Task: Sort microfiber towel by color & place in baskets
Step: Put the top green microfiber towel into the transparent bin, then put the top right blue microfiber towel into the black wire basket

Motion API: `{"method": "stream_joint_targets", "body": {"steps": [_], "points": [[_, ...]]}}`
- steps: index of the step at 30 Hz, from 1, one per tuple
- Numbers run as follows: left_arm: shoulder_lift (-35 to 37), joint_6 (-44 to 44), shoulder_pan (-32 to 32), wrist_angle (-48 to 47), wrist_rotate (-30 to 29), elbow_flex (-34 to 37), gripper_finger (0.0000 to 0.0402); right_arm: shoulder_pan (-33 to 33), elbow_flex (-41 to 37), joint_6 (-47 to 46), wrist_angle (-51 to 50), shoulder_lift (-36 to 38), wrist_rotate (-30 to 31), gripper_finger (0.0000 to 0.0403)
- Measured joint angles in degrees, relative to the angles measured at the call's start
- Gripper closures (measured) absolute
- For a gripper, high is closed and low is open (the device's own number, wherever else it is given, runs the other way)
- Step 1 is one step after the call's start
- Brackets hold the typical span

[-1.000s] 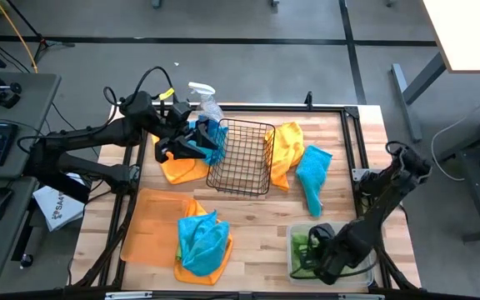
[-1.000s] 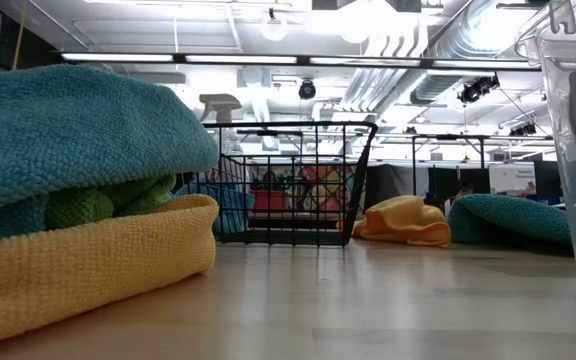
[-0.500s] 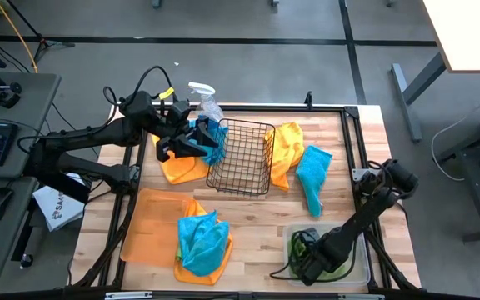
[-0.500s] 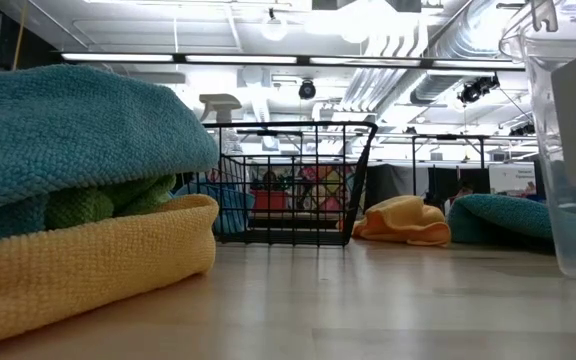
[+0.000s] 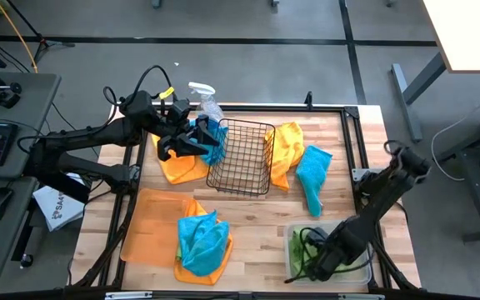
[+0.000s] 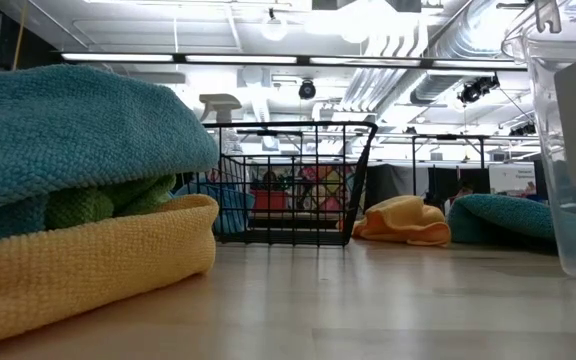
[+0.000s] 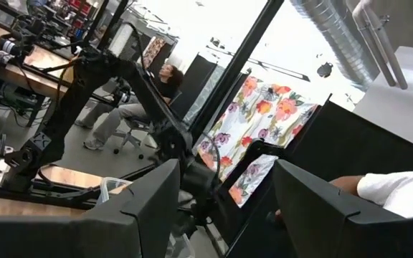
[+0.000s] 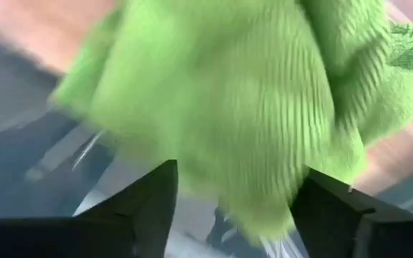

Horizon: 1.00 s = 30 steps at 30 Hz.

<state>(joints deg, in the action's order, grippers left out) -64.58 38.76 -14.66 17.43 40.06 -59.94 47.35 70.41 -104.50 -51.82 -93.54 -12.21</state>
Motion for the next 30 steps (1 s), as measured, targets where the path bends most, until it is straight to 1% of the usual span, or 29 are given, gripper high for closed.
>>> {"method": "stream_joint_targets", "body": {"steps": [2,4,9,11,13,15,16,17,19,22,23,27,30], "points": [[0.0,-0.1,0.0,0.0,-0.6,0.0,0.0188,0.0,0.0,0.4,-0.4,3.1,1.3,0.0143],[0.0,-0.7,0.0,0.0,-1.3,0.0,0.0188,0.0,0.0,0.0,-1.7,6.4,4.4,0.0136],[0.0,-1.4,0.0,-0.1,-2.0,0.0,0.0188,0.0,0.0,-0.4,-2.8,14.0,14.6,0.0135],[0.0,-1.1,0.1,-1.3,-2.2,0.0,0.0188,-0.1,0.0,-0.4,-2.8,16.4,21.1,0.0135],[0.0,-1.1,0.5,-4.2,-3.2,-0.1,0.0188,-0.1,0.0,-0.4,-2.8,18.3,29.3,0.0135],[0.0,-1.8,1.3,-9.2,-5.8,-0.1,0.0188,-0.2,0.0,-0.4,-2.8,19.5,37.9,0.0135],[0.0,-2.3,1.8,-12.1,-7.3,-0.1,0.0188,-0.7,0.0,-0.4,-3.0,19.8,41.5,0.0135],[0.0,-3.0,2.3,-15.2,-8.8,-0.1,0.0188,-1.4,0.0,0.0,-3.5,20.0,43.8,0.0135],[0.0,-4.1,3.3,-21.1,-11.6,-0.1,0.0188,-3.6,0.0,0.1,-6.2,20.1,44.9,0.0135],[0.0,-5.0,4.8,-28.1,-15.9,-0.1,0.0188,-9.3,0.0,0.4,-13.8,19.9,42.3,0.0135],[-0.1,-5.0,5.2,-29.3,-17.0,-0.1,0.0188,-11.9,0.0,2.1,-16.5,19.7,41.1,0.0135],[-0.1,-5.0,6.7,-28.8,-18.5,-0.1,0.0188,-23.1,0.0,15.4,-24.6,17.9,36.5,0.0135],[0.3,-4.6,7.8,-25.8,-18.3,-0.1,0.0188,-31.0,-0.1,29.7,-25.5,15.5,34.2,0.0135]]}}
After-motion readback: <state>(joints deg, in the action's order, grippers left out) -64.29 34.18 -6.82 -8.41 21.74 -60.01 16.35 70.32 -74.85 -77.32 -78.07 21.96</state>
